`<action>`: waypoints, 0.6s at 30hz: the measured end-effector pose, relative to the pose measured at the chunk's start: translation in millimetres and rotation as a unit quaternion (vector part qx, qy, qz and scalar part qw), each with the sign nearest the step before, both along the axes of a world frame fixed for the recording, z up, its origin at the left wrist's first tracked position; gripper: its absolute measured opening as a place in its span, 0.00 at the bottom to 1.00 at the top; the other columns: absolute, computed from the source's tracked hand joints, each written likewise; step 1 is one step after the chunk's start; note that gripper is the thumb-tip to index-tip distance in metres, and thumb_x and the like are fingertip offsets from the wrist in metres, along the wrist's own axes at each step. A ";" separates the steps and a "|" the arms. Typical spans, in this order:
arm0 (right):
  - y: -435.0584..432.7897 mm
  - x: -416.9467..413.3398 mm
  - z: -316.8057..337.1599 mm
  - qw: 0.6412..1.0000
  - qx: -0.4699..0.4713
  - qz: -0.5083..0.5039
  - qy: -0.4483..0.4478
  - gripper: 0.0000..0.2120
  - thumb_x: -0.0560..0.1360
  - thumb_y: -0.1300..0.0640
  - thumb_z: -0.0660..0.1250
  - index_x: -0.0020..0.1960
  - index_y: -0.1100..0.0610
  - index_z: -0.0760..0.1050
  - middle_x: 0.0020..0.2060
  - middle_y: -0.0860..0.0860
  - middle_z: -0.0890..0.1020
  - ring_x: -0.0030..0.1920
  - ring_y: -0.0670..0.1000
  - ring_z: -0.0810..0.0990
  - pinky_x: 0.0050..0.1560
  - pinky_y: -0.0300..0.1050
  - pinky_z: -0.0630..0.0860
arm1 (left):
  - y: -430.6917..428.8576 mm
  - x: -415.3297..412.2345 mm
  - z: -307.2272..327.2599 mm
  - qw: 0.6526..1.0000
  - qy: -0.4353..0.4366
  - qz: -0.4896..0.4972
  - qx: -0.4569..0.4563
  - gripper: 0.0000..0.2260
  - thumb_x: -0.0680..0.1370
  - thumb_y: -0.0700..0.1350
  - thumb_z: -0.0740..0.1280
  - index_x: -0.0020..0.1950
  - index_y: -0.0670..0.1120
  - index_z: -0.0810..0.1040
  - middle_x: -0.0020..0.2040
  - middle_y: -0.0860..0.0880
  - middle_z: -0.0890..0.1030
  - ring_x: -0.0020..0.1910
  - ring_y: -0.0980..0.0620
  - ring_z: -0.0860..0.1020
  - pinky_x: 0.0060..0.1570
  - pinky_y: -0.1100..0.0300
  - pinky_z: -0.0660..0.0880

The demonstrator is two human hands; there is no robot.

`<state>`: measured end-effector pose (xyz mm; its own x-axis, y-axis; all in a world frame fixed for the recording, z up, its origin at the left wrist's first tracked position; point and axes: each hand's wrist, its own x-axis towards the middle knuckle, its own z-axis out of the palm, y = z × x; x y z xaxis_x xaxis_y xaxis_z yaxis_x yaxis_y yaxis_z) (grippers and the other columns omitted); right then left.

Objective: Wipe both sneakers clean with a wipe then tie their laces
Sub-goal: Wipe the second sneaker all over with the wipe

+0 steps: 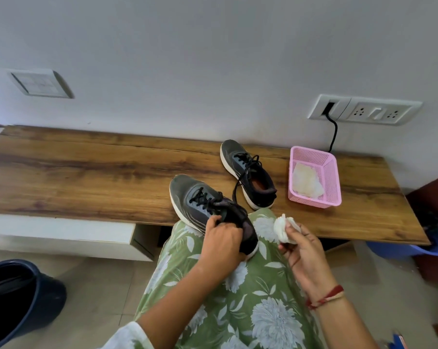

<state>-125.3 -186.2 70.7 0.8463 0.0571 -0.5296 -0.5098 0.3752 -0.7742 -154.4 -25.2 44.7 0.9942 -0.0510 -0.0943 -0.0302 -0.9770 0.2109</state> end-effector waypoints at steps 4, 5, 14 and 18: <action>8.0 -3.6 -5.0 0.996 0.060 -0.021 0.061 0.06 0.76 0.64 0.60 0.49 0.60 0.76 0.37 0.54 0.81 0.32 0.47 0.78 0.27 0.35 0.76 | -1.3 -14.3 -8.4 0.997 -0.076 -0.004 -0.022 0.09 0.68 0.53 0.73 0.43 0.51 0.81 0.41 0.54 0.79 0.46 0.52 0.78 0.67 0.57 0.50; 8.2 -3.0 -6.3 0.991 0.095 -0.039 0.085 0.06 0.77 0.63 0.60 0.50 0.61 0.76 0.38 0.55 0.80 0.32 0.47 0.78 0.27 0.35 0.76 | -0.4 -16.7 -13.4 0.995 -0.099 -0.015 -0.024 0.09 0.63 0.54 0.76 0.37 0.52 0.81 0.36 0.55 0.77 0.40 0.53 0.79 0.65 0.56 0.54; 5.6 10.1 -9.6 0.957 0.239 -0.083 0.145 0.13 0.64 0.66 0.72 0.47 0.65 0.76 0.39 0.58 0.82 0.38 0.51 0.83 0.37 0.43 0.81 | 28.2 14.5 -45.6 0.983 -0.092 -0.078 -0.135 0.04 0.65 0.39 0.70 0.37 0.45 0.82 0.41 0.48 0.79 0.46 0.47 0.80 0.75 0.59 0.40; 7.9 14.0 -22.8 0.952 0.260 -0.076 0.143 0.30 0.48 0.70 0.81 0.48 0.63 0.76 0.40 0.58 0.82 0.38 0.52 0.83 0.33 0.40 0.80 | 38.6 21.9 -58.3 0.969 -0.052 -0.038 -0.239 0.15 0.69 0.43 0.75 0.55 0.43 0.83 0.56 0.46 0.79 0.60 0.48 0.74 0.71 0.67 0.34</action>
<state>-111.3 -178.3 47.8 0.6916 0.2630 -0.6728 -0.5813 0.7554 -0.3023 -132.5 13.4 -13.6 0.9887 -0.1378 0.0595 -0.1442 -0.7620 0.6313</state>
